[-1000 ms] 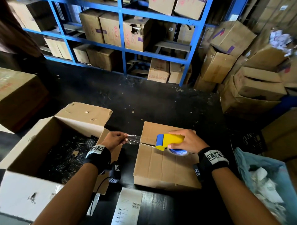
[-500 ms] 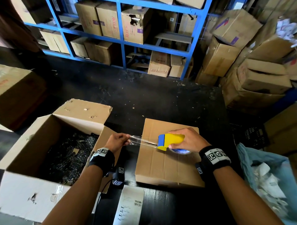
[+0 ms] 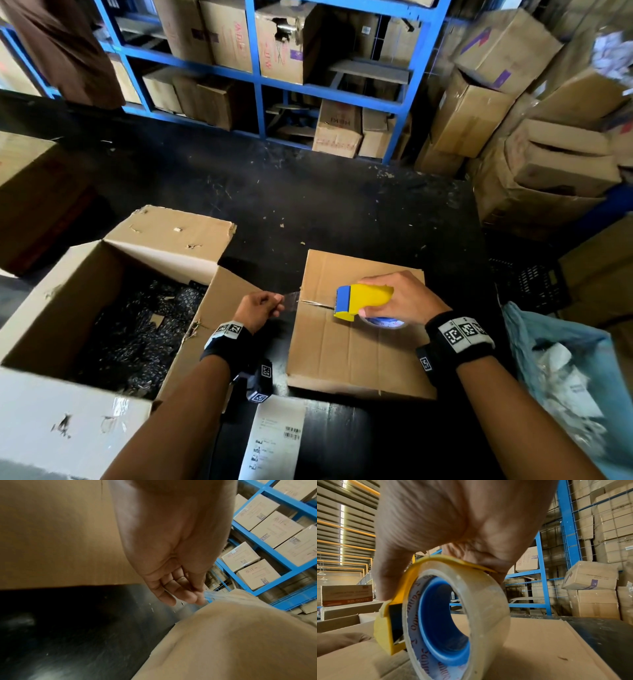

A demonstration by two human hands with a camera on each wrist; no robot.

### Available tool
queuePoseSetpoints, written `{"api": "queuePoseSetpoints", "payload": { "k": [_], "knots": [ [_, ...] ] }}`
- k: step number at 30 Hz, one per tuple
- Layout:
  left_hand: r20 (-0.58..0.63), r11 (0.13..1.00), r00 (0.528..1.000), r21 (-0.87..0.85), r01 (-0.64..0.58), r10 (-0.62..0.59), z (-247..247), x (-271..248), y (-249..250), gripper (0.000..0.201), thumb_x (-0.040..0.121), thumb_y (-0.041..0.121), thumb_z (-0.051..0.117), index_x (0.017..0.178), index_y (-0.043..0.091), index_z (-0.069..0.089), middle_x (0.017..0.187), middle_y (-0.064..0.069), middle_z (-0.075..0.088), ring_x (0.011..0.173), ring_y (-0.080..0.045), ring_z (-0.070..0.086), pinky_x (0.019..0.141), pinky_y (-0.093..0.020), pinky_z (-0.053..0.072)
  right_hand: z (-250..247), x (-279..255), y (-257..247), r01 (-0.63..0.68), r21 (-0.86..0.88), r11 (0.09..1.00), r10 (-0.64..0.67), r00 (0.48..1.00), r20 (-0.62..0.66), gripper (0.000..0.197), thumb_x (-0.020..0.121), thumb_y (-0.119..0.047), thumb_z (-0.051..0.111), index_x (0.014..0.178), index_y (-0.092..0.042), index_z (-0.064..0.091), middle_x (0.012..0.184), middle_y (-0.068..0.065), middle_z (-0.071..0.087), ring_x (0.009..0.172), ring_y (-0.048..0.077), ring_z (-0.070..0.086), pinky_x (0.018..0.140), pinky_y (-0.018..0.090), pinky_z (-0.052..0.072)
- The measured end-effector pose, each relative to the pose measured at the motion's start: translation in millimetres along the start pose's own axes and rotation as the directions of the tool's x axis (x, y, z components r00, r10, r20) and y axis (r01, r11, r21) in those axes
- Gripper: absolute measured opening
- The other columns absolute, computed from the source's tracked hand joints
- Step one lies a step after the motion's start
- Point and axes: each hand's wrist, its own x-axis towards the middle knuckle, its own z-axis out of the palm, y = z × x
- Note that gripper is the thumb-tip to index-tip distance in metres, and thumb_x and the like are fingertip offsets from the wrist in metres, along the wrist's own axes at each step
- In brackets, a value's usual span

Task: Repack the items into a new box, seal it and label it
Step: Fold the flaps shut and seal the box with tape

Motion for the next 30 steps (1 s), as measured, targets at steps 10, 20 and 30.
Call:
{"api": "queuePoseSetpoints", "payload": {
  "k": [10,20,30],
  "knots": [
    [0.075,0.999,0.996,0.026,0.047,-0.049,28.1,-5.7,-8.5,0.022,0.100,0.026,0.056,0.084,0.020,0.069,0.062,0.010,0.063,0.058,-0.005,0.053,0.055,-0.021,0.044,0.4,0.9,3.6,-0.005,0.007,1.000,0.004,1.000,0.016,0.074,0.067,-0.058,0.085,0.132,-0.029,0.066,0.121,-0.011,0.071,0.111,0.008,0.063,0.098,0.031,0.053],
    [0.093,0.947,0.995,0.313,-0.065,0.038,46.5,-12.0,-13.7,0.020,0.103,0.037,0.043,0.097,0.018,0.046,0.084,-0.005,0.062,0.074,-0.017,0.056,0.077,-0.036,0.046,0.7,2.4,4.0,0.000,-0.012,1.000,0.000,1.000,0.028,0.075,0.069,-0.055,0.086,0.135,-0.026,0.063,0.126,-0.008,0.069,0.115,0.011,0.061,0.098,0.027,0.049],
    [0.062,0.944,0.994,0.312,-0.103,0.088,23.6,-30.8,20.2,0.062,0.098,0.062,0.034,0.151,0.028,0.034,0.153,-0.003,0.042,0.140,-0.023,0.039,0.116,-0.036,0.026,4.0,-0.6,7.1,0.021,0.006,1.000,-0.021,1.000,0.013,0.073,0.069,-0.056,0.086,0.133,-0.030,0.063,0.123,-0.012,0.069,0.110,0.008,0.061,0.093,0.023,0.048]
  ]
}}
